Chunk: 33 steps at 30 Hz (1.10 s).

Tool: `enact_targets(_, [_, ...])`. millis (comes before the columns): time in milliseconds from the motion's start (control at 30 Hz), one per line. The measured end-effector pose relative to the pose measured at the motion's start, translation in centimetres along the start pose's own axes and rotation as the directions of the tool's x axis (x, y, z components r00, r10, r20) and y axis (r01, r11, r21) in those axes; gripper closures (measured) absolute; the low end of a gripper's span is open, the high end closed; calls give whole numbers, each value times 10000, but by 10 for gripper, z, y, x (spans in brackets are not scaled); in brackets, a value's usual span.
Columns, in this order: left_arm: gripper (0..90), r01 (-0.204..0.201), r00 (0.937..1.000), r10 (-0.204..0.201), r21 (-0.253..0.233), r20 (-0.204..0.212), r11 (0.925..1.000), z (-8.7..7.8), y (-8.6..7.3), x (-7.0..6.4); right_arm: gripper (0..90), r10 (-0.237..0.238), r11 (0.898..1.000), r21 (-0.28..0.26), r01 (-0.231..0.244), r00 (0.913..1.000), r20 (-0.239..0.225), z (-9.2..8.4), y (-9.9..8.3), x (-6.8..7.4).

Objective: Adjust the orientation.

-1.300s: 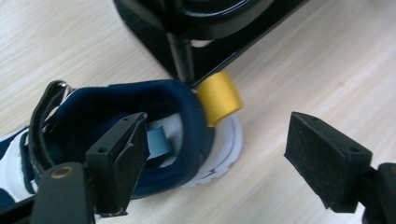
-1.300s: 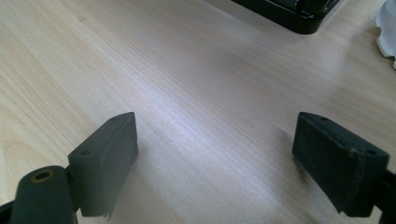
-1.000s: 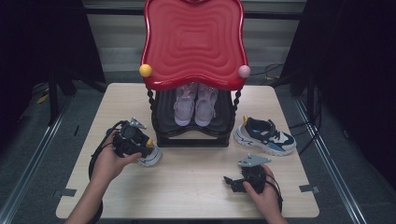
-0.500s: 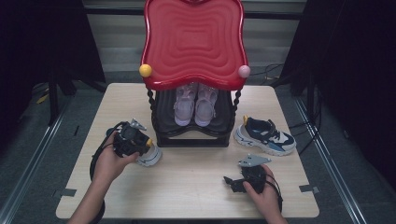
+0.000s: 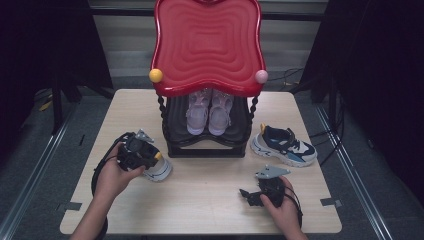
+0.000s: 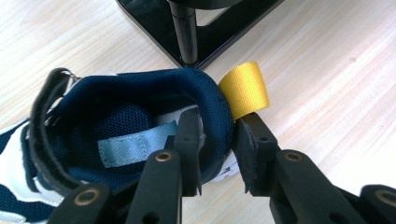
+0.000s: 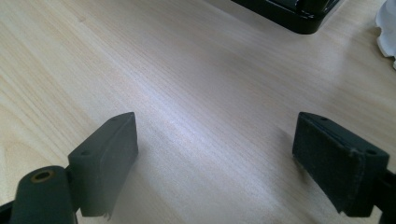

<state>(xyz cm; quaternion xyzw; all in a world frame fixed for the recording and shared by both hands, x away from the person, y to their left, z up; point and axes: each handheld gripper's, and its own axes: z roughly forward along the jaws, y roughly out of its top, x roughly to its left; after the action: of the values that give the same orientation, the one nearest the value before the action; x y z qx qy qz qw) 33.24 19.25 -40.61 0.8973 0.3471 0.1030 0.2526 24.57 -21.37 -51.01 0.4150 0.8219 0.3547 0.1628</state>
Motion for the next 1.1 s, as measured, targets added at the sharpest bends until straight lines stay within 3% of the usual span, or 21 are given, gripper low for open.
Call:
enact_targets(200, [732,-87,9995,85,69,303,9999,-10,-8,1,138,3,10000,0,-3,10000,-1,0,0,0])
enact_targets(333, [725,-92,9996,91,50,260,9999,-10,-8,0,137,3,10000,0,-3,10000,0,0,0,0])
enact_targets(433, [623,210,9989,-210,-4,413,9998,-7,-4,1,137,13,10000,-11,-13,10000,-27,0,0,0])
enact_targets(600, [511,480,9971,-508,487,570,9977,2,4,0,138,12,10000,-13,-12,10000,-30,0,0,0])
enact_targets(700, [493,691,9972,-710,758,228,9947,6,7,-2,137,-10,10000,-5,10,10000,2,0,0,0])
enact_targets(833, [498,833,9962,-853,847,199,9929,11,9,-2,137,-9,10000,-15,9,10000,-16,0,0,0])
enact_targets(933, [606,531,9983,-549,875,184,9948,12,9,-1,137,2,10000,-1,-2,10000,-1,0,0,0])
enact_targets(1033, [673,508,9976,-549,924,428,9944,9,7,-1,137,-10,10000,-22,10,10000,-27,0,0,0])
enact_targets(1100, [685,234,9979,-303,1155,579,9930,6,5,-1,137,-8,10000,-21,8,10000,-27,0,0,0])
